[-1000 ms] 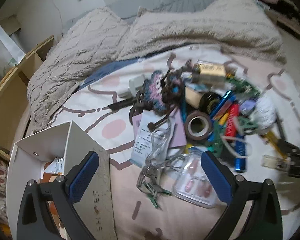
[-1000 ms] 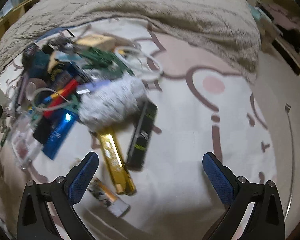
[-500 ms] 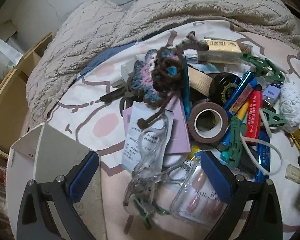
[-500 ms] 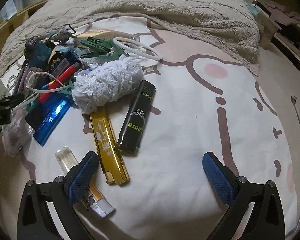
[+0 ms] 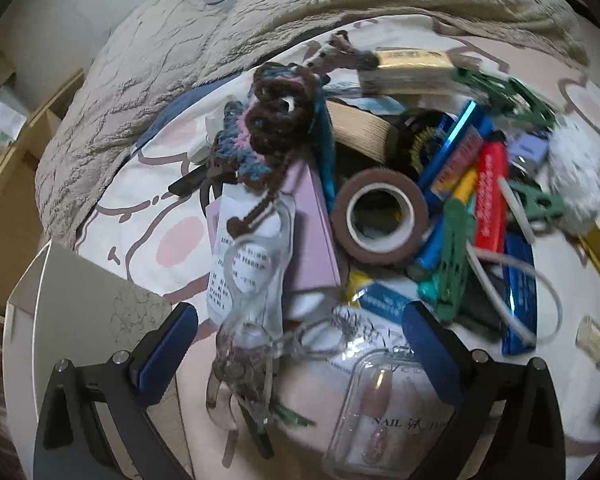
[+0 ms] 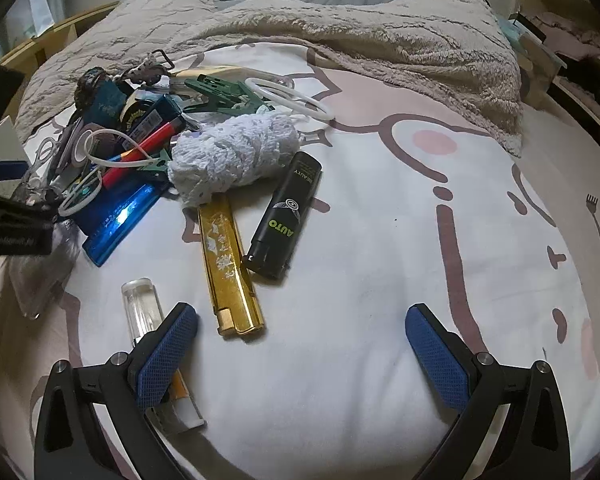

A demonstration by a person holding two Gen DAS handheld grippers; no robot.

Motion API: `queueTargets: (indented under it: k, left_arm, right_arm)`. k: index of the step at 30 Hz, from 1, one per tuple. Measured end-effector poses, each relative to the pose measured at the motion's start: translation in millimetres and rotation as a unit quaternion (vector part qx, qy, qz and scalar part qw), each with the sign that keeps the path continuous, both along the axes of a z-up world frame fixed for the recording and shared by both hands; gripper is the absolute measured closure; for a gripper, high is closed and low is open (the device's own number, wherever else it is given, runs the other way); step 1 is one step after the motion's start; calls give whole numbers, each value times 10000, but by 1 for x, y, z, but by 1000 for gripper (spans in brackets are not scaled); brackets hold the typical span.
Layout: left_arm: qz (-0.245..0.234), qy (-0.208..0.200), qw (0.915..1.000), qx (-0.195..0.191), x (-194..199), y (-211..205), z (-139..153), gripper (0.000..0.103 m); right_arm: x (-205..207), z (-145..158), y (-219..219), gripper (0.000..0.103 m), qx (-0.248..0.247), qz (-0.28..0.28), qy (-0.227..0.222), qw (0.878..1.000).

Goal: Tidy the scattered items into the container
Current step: 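Lower the left tool to the clear nail-tip box while the right tool approaches the clear printed lighter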

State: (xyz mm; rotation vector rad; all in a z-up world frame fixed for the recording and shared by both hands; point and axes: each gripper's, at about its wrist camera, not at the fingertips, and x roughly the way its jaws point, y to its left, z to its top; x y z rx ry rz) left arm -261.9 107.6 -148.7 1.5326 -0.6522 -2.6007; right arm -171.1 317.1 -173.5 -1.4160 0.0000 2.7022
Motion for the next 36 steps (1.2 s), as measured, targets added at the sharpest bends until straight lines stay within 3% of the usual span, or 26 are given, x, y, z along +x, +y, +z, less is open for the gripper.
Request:
queueTargets:
  k: [13, 21, 24, 31, 34, 36]
  left_arm:
    - [-740, -171, 9970, -130, 59, 13, -3, 0]
    - [-1093, -613, 9905, 572, 94, 16, 1, 0]
    - [-1373, -669, 9836, 959, 102, 16, 6, 0]
    - [-1534, -651, 9830, 775, 94, 11, 1, 0]
    - [-1450, -768, 9814, 1000, 87, 2, -1, 0]
    - [-1470, -997, 9760, 1262, 85, 1, -4, 0]
  right_arm:
    - [8, 0, -15, 0, 192, 314, 26, 9993]
    - [14, -1, -21, 0, 219, 452, 26, 9987]
    - [14, -2, -21, 0, 228, 451, 32, 9987]
    - [13, -2, -21, 0, 246, 451, 36, 9987]
    - [13, -2, -20, 0, 250, 449, 39, 9987]
    - [13, -2, -20, 0, 240, 450, 36, 9987]
